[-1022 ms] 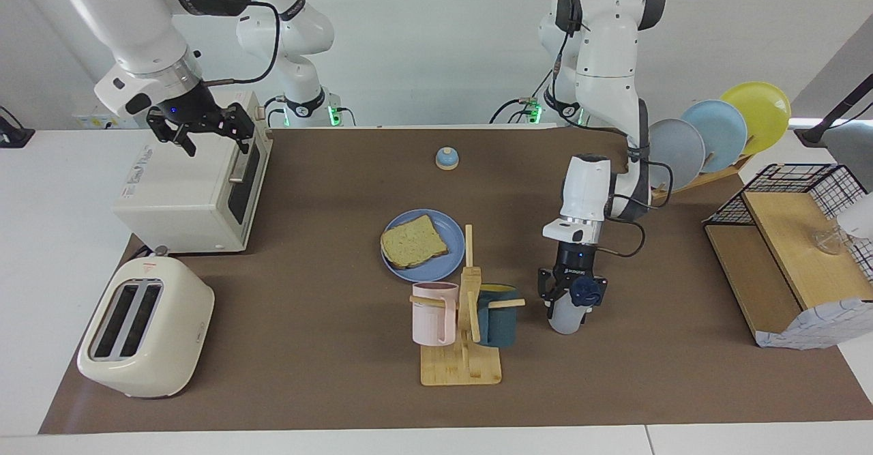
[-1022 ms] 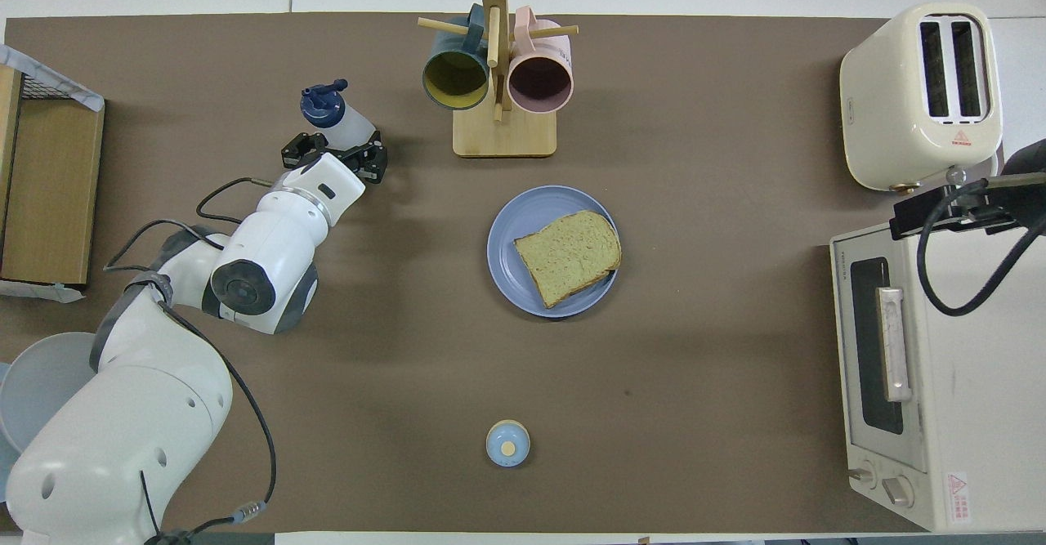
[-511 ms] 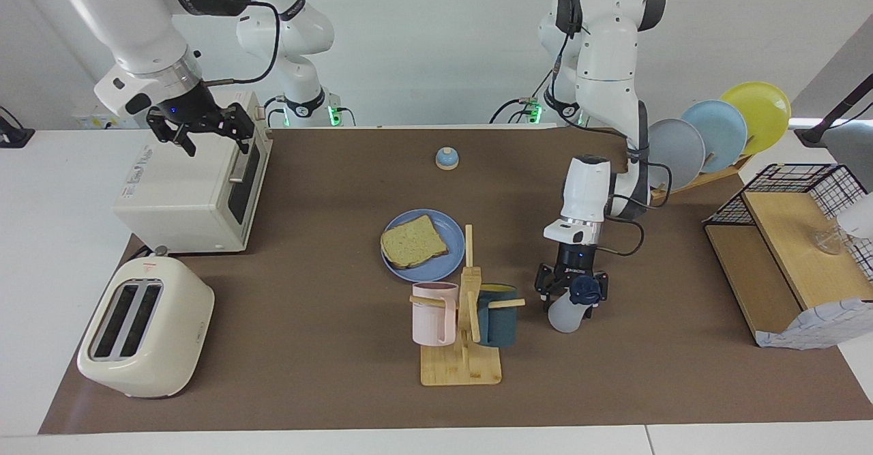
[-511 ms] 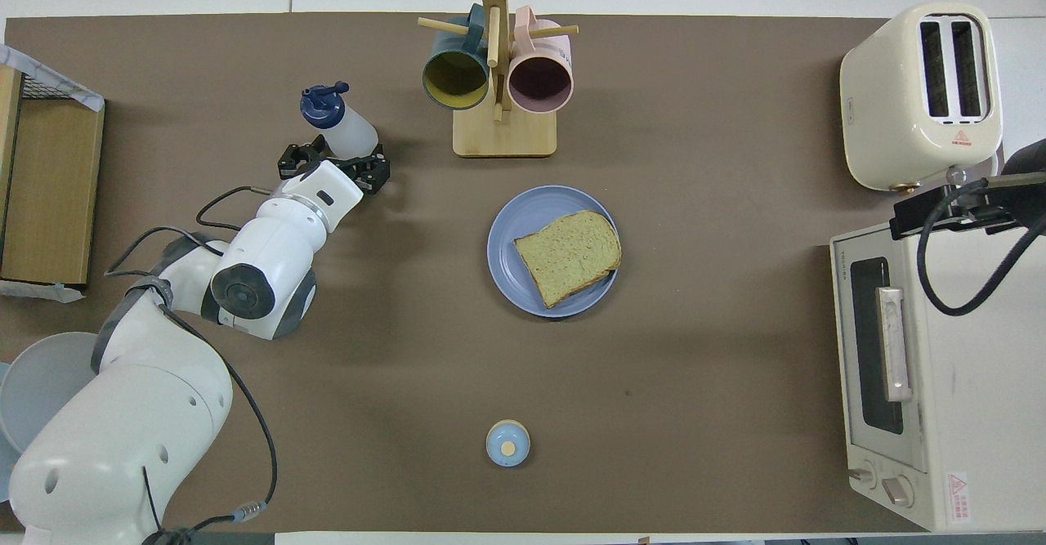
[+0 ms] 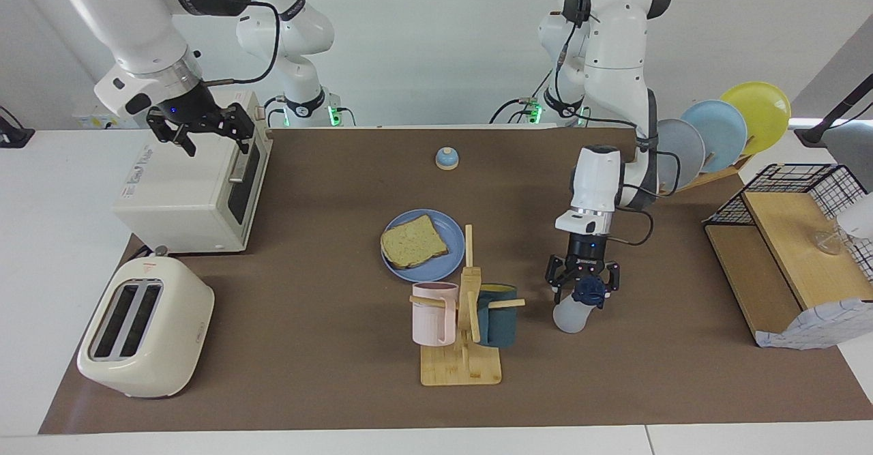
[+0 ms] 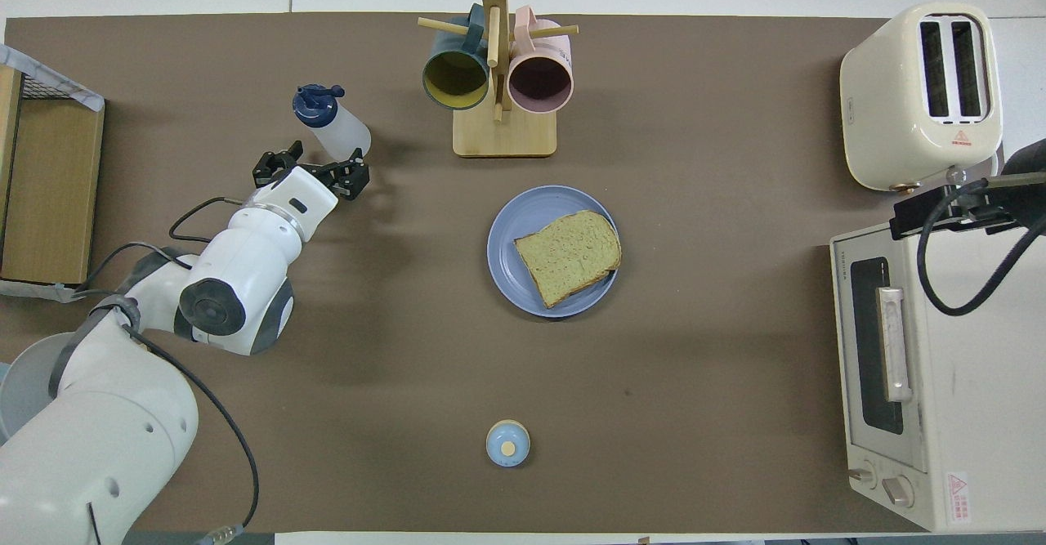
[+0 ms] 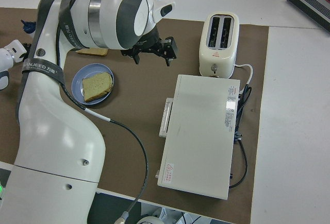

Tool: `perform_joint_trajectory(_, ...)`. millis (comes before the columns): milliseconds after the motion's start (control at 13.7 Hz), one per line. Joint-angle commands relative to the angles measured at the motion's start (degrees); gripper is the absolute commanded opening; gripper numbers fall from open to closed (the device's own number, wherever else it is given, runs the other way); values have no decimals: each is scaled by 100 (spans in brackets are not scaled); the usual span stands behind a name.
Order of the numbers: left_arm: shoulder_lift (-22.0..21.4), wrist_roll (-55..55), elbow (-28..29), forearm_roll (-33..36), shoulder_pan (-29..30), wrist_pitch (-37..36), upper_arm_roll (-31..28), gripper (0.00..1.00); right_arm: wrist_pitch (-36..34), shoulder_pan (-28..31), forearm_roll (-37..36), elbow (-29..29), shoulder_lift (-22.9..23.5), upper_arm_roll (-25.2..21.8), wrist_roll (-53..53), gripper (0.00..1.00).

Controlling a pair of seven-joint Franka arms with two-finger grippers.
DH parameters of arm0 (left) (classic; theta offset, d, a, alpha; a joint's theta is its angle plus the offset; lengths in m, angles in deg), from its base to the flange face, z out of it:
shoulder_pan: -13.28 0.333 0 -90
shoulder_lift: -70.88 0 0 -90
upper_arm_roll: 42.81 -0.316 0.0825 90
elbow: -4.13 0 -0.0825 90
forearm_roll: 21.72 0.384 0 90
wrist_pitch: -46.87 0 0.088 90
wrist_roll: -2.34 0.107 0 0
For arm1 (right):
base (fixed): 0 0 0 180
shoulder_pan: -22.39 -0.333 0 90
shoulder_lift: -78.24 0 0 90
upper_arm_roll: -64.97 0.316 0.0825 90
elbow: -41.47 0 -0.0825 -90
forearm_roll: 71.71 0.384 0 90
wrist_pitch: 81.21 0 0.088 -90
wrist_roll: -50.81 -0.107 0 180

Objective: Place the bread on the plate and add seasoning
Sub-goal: 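Open the left gripper and withdraw it from the bottle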

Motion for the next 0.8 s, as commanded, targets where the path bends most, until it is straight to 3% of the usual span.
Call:
perform_joint_trajectory(0, -1312, 11, 927, 99, -71, -865, 24, 100, -3, 120, 3, -11, -48, 65, 158, 100)
perform_joint_trajectory(146, -2209, -24, 850, 99, -579, -3022, 24, 100, -3, 120, 3, -11, -48, 65, 158, 100)
perform_joint_trajectory(292, -2764, -381, 613, 99, -992, -4337, 77, 100, -3, 120, -6, -20, -48, 65, 158, 100)
perform_joint_trajectory(438, -2994, -884, 44, 90, -1423, -5733, 121, 100, -3, 120, 3, -11, -48, 65, 158, 100)
perform_joint_trajectory(730, -3004, -693, -1915, 3, -1531, -8880, 191, 100, -3, 120, -6, -11, -48, 65, 158, 100)
